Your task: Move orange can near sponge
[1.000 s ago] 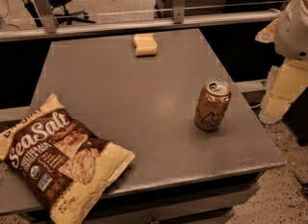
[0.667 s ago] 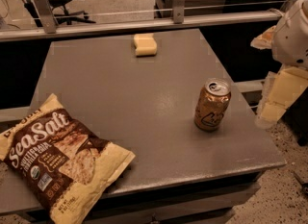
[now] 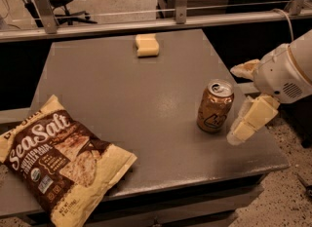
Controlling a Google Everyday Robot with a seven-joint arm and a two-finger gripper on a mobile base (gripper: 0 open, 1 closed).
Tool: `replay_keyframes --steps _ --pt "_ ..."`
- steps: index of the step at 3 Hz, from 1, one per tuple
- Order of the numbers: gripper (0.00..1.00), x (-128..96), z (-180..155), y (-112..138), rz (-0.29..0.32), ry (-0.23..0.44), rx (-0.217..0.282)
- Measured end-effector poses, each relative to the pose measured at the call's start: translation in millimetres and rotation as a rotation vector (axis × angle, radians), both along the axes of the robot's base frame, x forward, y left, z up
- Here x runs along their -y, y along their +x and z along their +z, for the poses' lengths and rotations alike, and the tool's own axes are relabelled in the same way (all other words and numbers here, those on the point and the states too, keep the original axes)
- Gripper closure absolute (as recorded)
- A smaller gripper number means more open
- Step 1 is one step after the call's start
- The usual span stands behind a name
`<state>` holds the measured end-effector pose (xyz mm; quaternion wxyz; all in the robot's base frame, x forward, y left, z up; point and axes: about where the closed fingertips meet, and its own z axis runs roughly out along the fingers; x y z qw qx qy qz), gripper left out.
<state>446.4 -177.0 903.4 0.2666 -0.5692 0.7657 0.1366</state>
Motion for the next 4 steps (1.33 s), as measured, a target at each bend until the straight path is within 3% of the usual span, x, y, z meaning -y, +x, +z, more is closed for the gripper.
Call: replay_keyframes --steps 2,3,4 --pt "0.0 -39 -14 18 -0.001 0.312 0.033" --pt "0.17 -47 -16 19 -0.013 0.38 0.06" --pt "0.41 -44 -15 25 -0.032 0.408 0.088"
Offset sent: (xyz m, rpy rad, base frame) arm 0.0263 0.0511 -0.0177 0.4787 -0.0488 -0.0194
